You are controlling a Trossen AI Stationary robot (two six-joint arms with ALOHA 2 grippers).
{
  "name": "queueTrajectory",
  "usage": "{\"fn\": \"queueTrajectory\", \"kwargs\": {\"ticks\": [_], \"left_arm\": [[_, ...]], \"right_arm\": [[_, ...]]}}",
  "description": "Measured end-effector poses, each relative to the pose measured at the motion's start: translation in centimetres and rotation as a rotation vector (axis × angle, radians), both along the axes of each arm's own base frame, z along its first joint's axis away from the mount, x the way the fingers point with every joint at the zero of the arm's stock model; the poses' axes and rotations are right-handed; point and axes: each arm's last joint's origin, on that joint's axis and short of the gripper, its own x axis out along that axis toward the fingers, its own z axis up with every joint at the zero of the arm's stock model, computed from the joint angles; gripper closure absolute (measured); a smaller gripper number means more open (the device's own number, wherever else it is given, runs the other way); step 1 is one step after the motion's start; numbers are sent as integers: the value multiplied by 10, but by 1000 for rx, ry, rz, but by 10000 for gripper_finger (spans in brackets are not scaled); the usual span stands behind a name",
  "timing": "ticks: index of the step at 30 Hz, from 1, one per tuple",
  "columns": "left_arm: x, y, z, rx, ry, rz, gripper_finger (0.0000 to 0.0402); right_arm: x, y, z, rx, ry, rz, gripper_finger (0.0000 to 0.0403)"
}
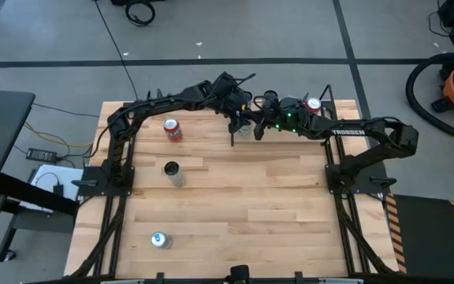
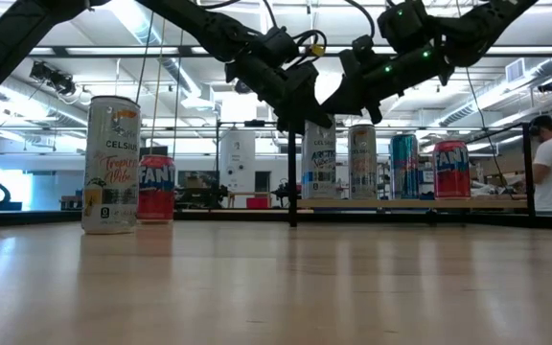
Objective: Place canned beverage on shelf
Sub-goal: Put the white blue soda can on the shelf aligned with the other blue white soda can
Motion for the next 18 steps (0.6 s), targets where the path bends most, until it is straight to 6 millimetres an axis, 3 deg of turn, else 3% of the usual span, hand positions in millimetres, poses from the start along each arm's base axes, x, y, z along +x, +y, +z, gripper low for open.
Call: {"fn": "queueTrajectory", "kwargs": {"ticks": [14, 18], "left_arm": [[-1, 1, 0, 47, 3, -29, 113], [-1, 1, 1, 23, 7, 12, 113]], "right_arm": [[-7, 4, 9, -6, -26, 20, 388], [-9, 9, 24, -45, -123, 42, 391]]}}
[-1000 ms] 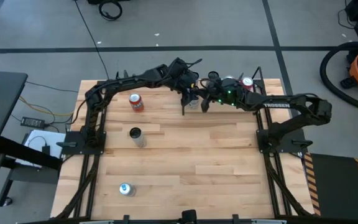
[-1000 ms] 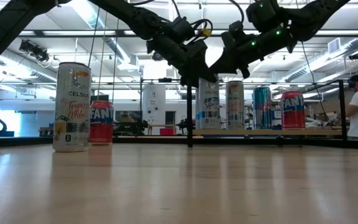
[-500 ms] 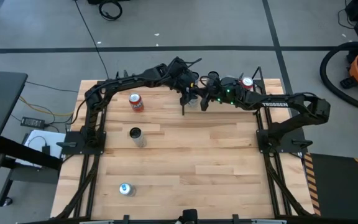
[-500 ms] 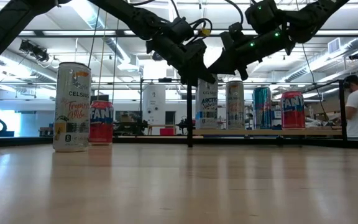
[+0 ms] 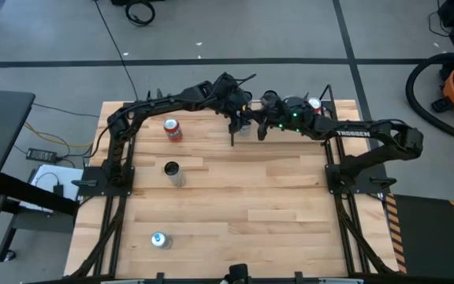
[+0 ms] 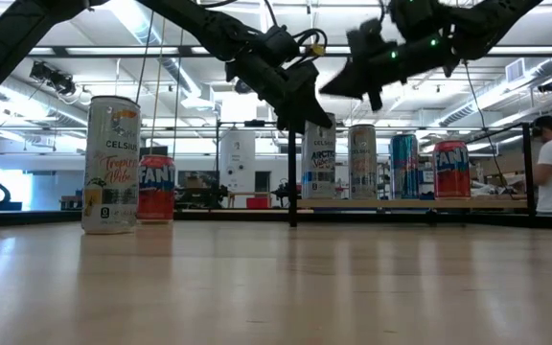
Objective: Place canned beverage on shelf
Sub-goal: Put the white blue soda can on the shelf aligned with the other blue white soda can
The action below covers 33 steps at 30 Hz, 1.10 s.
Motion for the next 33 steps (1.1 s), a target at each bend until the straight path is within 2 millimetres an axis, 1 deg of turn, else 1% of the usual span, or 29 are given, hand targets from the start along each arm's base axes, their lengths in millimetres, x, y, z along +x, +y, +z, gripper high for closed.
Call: {"fn": "queueTrajectory", "kwargs": {"ticks": [3, 6, 8, 11, 16, 33], "left_arm": [[0, 0, 0, -9, 1, 12, 113], [0, 0, 0, -9, 1, 12, 113], [0, 0, 0, -10, 1, 13, 113], [0, 0, 0, -15, 1, 17, 113], [0, 0, 0, -34, 0, 33, 113], [0, 0, 0, -37, -1, 33, 113]], "right_arm": [[3, 10, 14, -37, -113, 48, 390], [7, 22, 23, -116, -181, 110, 386], [9, 28, 26, -164, -197, 135, 385], [12, 35, 28, -182, -208, 161, 387], [13, 39, 28, -175, -217, 173, 387], [13, 39, 28, -173, -213, 173, 385]]}}
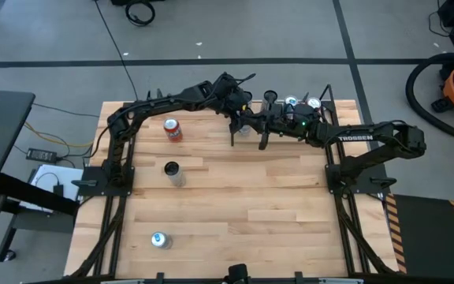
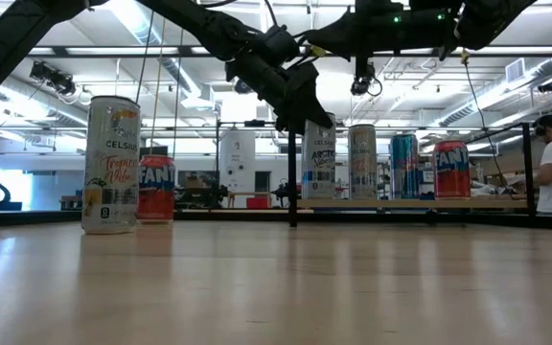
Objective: Place canned beverage on shelf
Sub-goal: Put the white blue soda can on the shelf aligned with the other blue white soda can
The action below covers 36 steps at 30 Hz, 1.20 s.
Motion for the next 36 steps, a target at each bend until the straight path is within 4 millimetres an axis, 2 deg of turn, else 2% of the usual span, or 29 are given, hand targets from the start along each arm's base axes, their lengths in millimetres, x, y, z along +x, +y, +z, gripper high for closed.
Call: {"fn": "queueTrajectory", "kwargs": {"ticks": [13, 20, 36], "left_arm": [[-1, 3, 1, -14, -13, 16, 112], [-1, 2, 2, -14, -23, -19, 85], [-2, 1, 7, -19, -30, -12, 83]], "right_arm": [[0, 0, 0, 0, -1, 0, 385], [0, 0, 0, 0, -1, 0, 385], [0, 0, 1, -1, -3, -1, 385]]}}
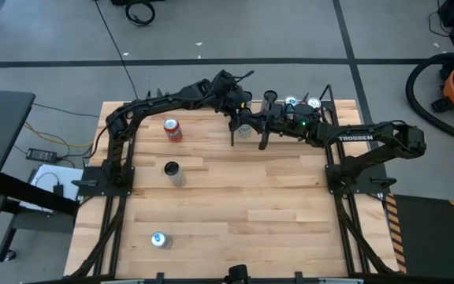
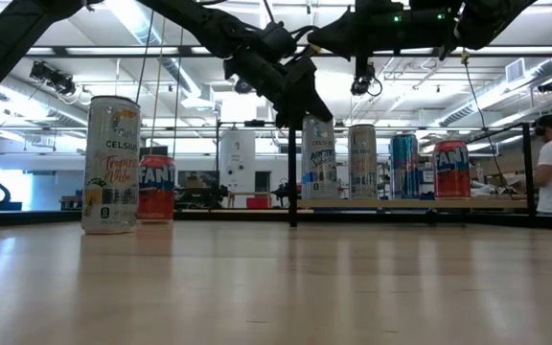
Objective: Place canned beverage on shelf
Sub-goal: Put the white blue soda can on the shelf aligned with the other blue white soda can, then put the white yellow soda can on the shelf aligned with the other yellow white soda can
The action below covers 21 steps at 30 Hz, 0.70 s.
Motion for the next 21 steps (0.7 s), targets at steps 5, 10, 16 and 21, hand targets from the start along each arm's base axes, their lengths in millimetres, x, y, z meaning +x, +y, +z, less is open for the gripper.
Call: {"fn": "queueTrajectory", "kwargs": {"ticks": [5, 10, 16, 21], "left_arm": [[-1, -2, 3, -7, -1, -1, 83], [-7, -2, 12, -10, -6, 8, 83], [-15, -3, 28, 7, -36, 12, 83], [-19, -6, 37, 14, -51, 12, 83]], "right_arm": [[0, 0, 0, 0, 0, 0, 385], [0, 0, 0, 0, 0, 0, 385], [0, 0, 0, 0, 0, 0, 385], [0, 0, 0, 0, -1, 0, 385]]}}
